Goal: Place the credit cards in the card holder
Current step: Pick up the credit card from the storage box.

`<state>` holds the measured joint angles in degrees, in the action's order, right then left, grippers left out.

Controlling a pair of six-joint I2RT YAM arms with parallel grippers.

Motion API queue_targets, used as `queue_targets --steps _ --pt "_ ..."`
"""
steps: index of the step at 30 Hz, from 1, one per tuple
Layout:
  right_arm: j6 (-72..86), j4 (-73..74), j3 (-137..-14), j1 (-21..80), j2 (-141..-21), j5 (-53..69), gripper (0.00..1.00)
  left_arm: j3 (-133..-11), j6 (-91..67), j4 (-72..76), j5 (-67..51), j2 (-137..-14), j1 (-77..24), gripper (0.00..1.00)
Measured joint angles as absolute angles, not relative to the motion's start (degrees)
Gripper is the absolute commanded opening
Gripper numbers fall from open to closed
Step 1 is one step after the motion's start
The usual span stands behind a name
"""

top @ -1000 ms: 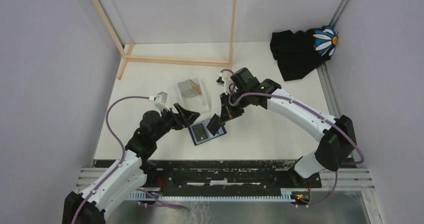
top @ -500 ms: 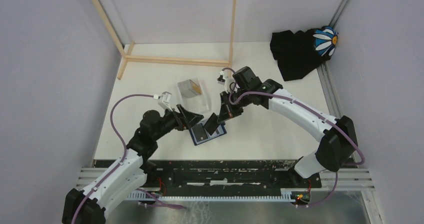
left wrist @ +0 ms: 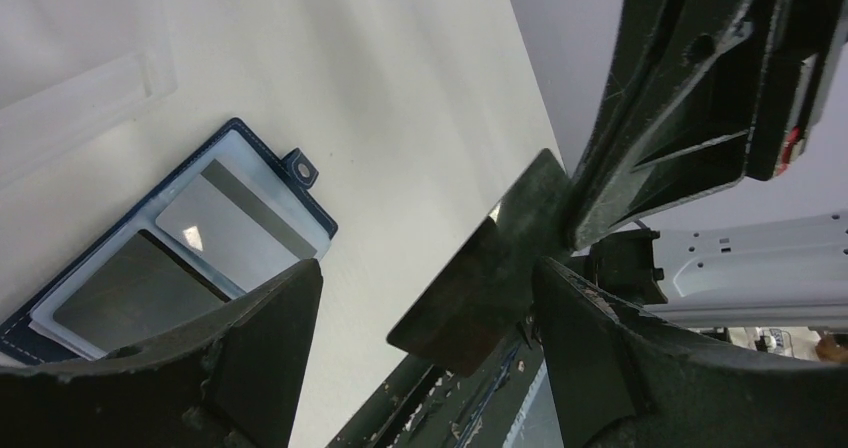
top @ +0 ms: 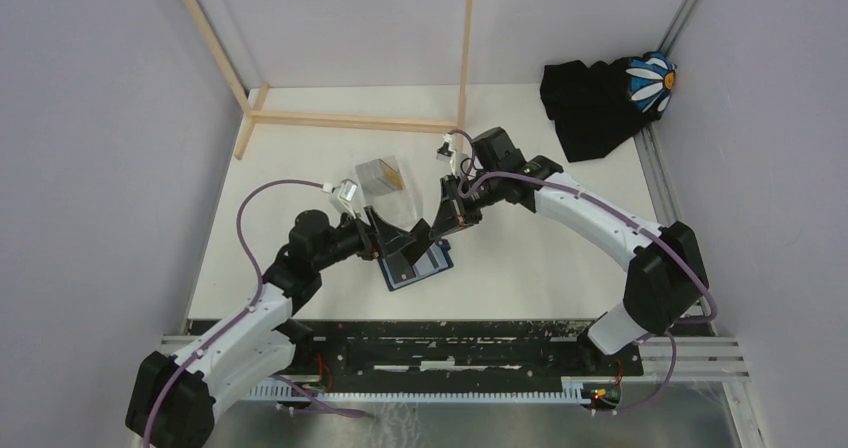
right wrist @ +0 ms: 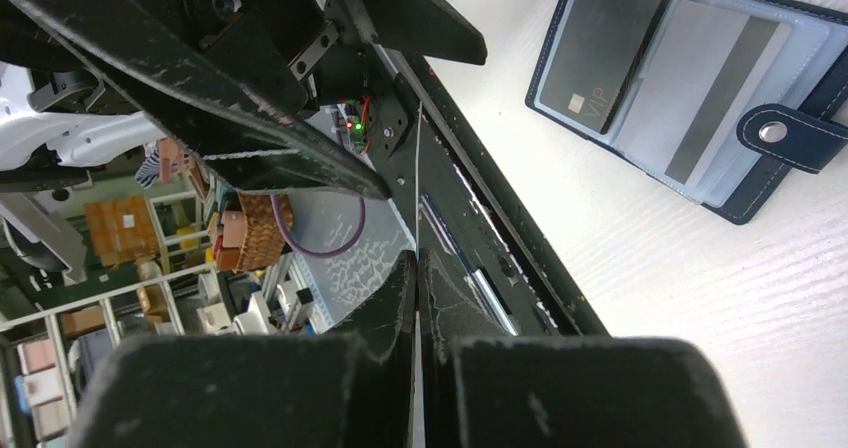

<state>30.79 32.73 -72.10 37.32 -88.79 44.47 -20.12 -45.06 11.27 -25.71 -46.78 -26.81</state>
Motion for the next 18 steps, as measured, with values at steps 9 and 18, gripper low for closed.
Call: queue_targets --steps 9,18 --pt "34.44 27.14 -70.41 35.81 -92.82 48.99 0.01 -20.84 -45.06 14.06 -30.13 -50.00 -26.81 0.69" --pt "36.91 23.77 -70.41 34.68 -95.59 52.99 0.01 -20.84 -44.77 12.86 -30.68 -52.47 -26.59 0.37"
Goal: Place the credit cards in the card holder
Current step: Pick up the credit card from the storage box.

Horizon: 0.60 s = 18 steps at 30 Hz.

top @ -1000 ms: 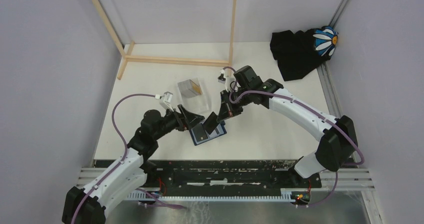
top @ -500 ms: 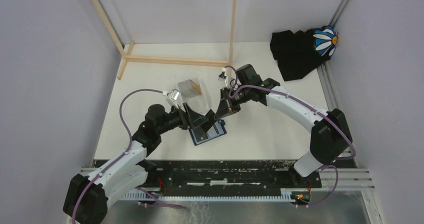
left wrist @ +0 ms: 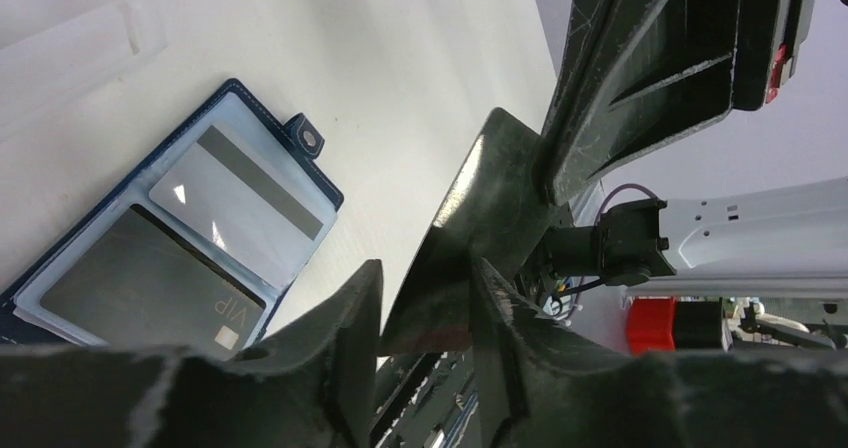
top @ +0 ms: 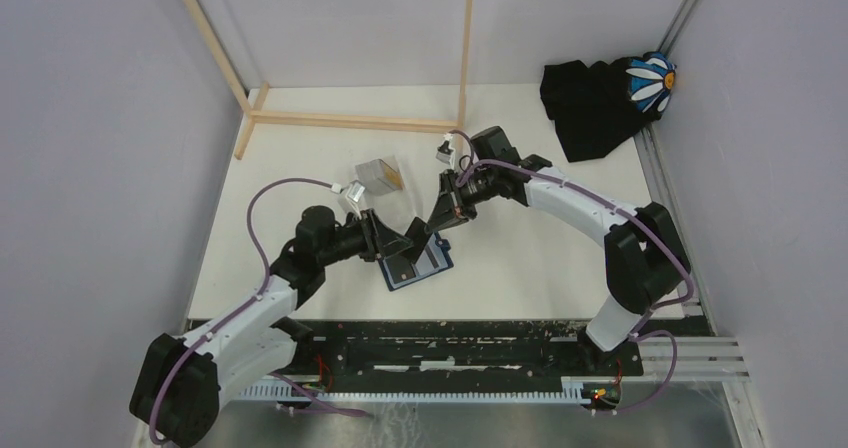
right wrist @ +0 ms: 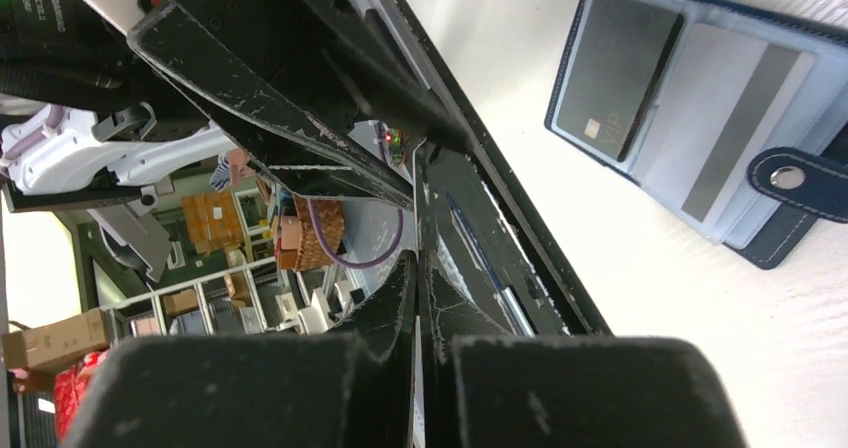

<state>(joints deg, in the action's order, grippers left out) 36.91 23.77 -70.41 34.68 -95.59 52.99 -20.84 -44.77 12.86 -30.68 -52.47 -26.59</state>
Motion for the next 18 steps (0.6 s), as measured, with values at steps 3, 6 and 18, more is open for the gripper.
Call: queue_targets --steps 3,6,18 --pt "37.32 22.83 -70.41 33.93 -97.01 53.15 0.01 -20.86 -44.71 12.43 -31.27 -53.10 -26.48 0.26" --pt "37.54 21.47 -70.41 33.85 -98.91 53.21 0.01 -21.26 -44.64 12.49 -33.21 -53.89 -26.63 0.08" --pt "37.93 20.23 -70.67 32.67 -102.24 53.63 0.28 -21.30 -44.93 14.06 -33.17 -55.35 -26.37 0.03"
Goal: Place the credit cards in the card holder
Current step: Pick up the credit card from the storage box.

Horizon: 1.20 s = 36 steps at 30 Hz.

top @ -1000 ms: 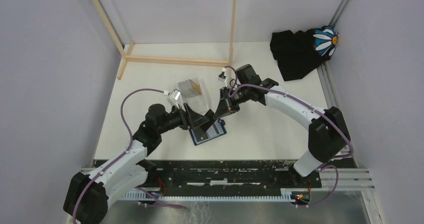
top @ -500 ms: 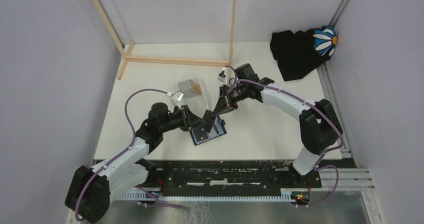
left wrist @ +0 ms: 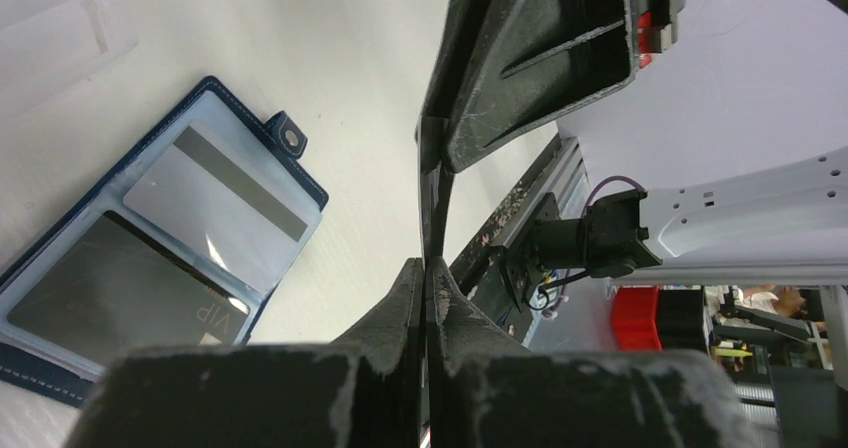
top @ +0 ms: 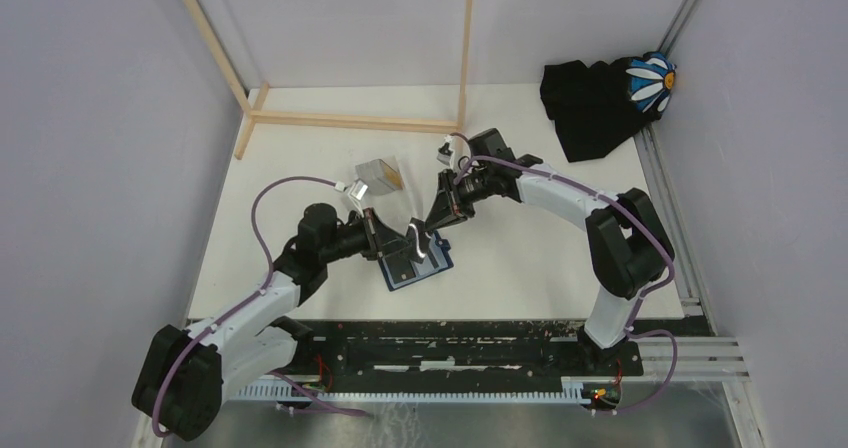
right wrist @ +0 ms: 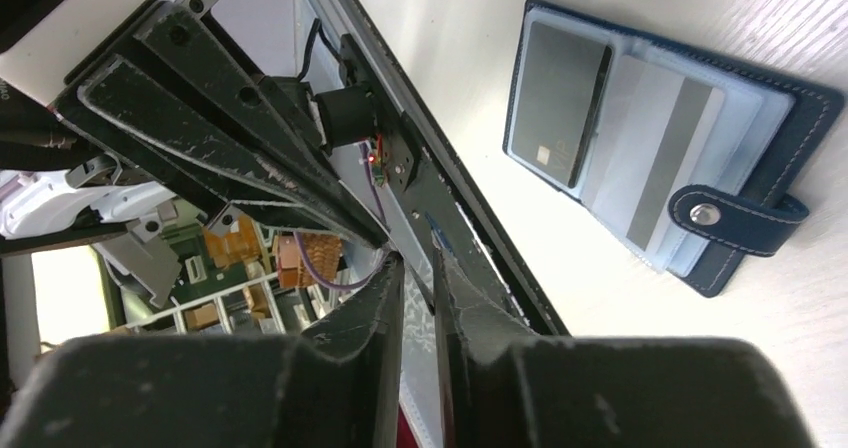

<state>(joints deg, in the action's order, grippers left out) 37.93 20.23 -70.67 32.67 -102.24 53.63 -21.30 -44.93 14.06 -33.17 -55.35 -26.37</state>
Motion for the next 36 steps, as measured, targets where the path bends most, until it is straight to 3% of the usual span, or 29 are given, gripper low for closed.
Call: queue_targets --steps 3,8,22,36 --pt "37.69 20.32 -70.91 32.45 -102.17 51.66 0.38 -21.28 -45.54 15.46 -32.25 -55.33 -26.48 0.03" --pt "36.25 21.54 -70.91 32.51 -100.38 45.65 0.43 -20.99 -48.07 17.15 -27.31 -54.52 -27.49 0.03" --pt "35.33 20.29 -63.81 32.51 -91.59 35.99 0.44 -20.18 -56.62 20.75 1.28 -58.04 -46.22 0.03" --pt "40.12 14.02 -58.11 32.51 -88.60 34.33 0.43 -20.25 -62.76 20.75 16.93 -56.36 -50.76 0.03"
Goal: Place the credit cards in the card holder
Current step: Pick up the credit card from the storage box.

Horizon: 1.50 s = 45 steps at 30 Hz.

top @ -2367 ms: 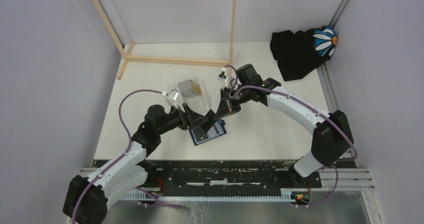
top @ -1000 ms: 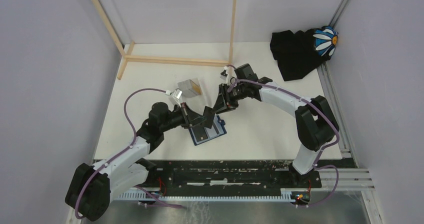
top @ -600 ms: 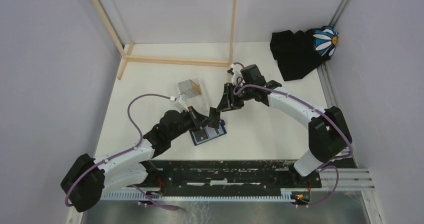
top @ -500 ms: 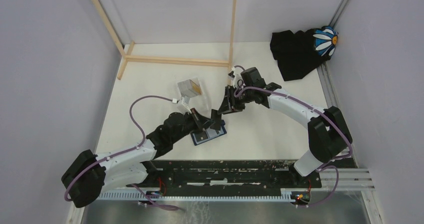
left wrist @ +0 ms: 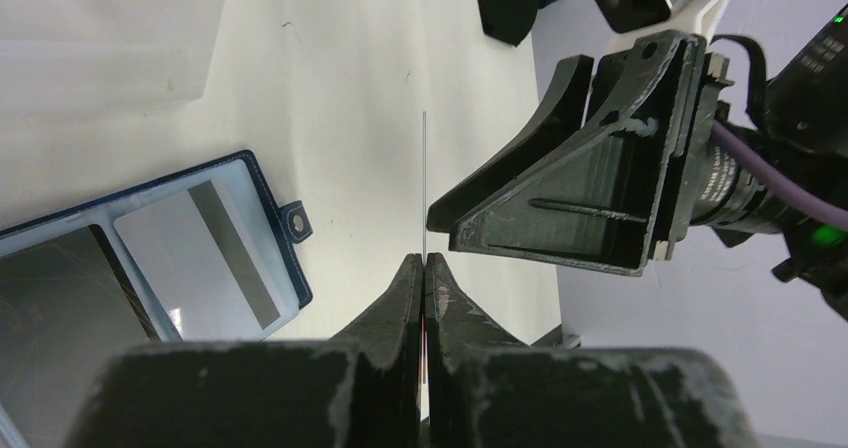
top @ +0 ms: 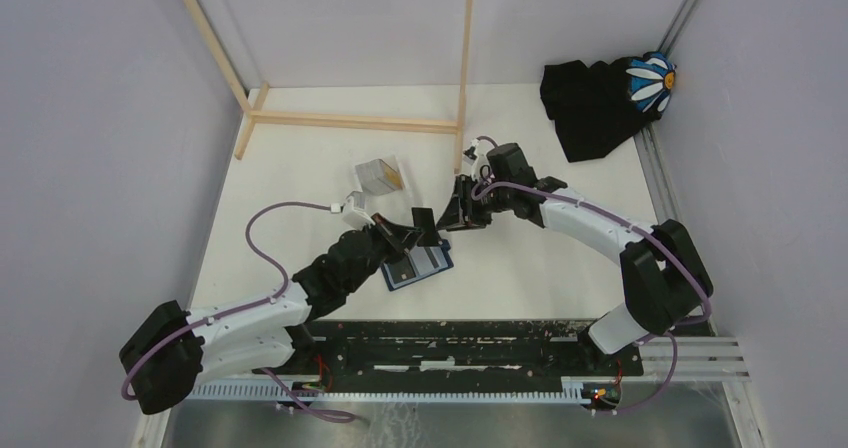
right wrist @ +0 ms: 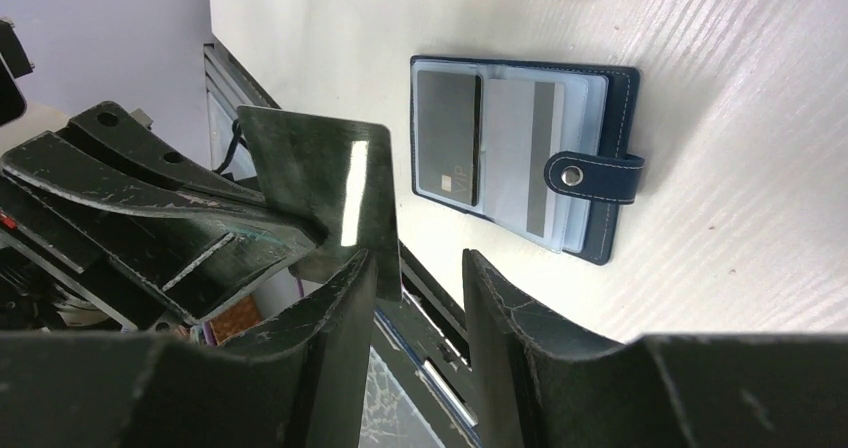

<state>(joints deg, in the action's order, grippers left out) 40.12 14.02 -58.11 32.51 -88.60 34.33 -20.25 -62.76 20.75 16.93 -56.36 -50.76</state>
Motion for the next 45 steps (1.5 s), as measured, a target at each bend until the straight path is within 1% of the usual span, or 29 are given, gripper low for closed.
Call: queue_targets --steps 12,14,15,19,24,27,30,31,33,35,36,41,45 --pt "48.90 2.02 -56.12 32.51 -91.90 38.46 0.43 -19.33 -65.56 23.70 18.00 -56.49 -50.89 0.03" --pt "50.24 0.32 -55.48 32.51 -92.51 39.03 0.42 -19.09 -65.76 24.16 18.04 -56.73 -50.89 0.03" --pt "52.05 -1.69 -54.17 32.51 -93.01 39.57 0.38 -18.72 -66.02 24.29 18.11 -57.08 -50.89 0.03" --pt "55.35 -6.50 -52.84 32.51 -93.93 41.19 0.36 -18.33 -67.18 25.34 18.41 -57.67 -50.87 0.03" --pt "60.82 -14.57 -50.54 32.40 -96.16 42.57 0.28 -17.17 -69.01 27.00 19.46 -58.15 -50.87 0.03" --pt "63.13 -17.52 -49.58 32.18 -96.71 42.98 0.23 -16.95 -69.56 27.31 19.77 -58.15 -50.87 0.03" --pt "64.79 -20.03 -49.12 31.92 -96.88 43.00 0.16 -16.75 -70.19 28.12 20.91 -58.15 -50.85 0.03" --pt "65.25 -20.82 -48.97 31.83 -96.95 43.07 0.11 -16.75 -70.28 28.27 21.08 -58.15 -50.81 0.05" --pt "66.41 -22.55 -48.60 31.66 -97.12 43.05 0.02 -16.75 -70.70 28.21 21.69 -58.15 -50.72 0.16" --pt "67.02 -23.44 -48.47 31.57 -97.17 43.09 0.01 -16.73 -71.26 27.38 22.48 -58.06 -50.70 0.29" --pt "67.40 -23.77 -48.45 31.57 -97.17 43.22 0.01 -16.73 -71.64 26.61 22.76 -57.93 -50.70 0.32" --pt "67.44 -24.01 -48.45 32.27 -97.14 43.94 0.01 -16.73 -72.60 21.82 23.49 -55.99 -50.87 0.42" --pt "64.07 -19.44 -48.60 32.53 -96.55 43.59 0.01 -16.71 -72.79 17.87 24.01 -53.69 -50.87 0.45"
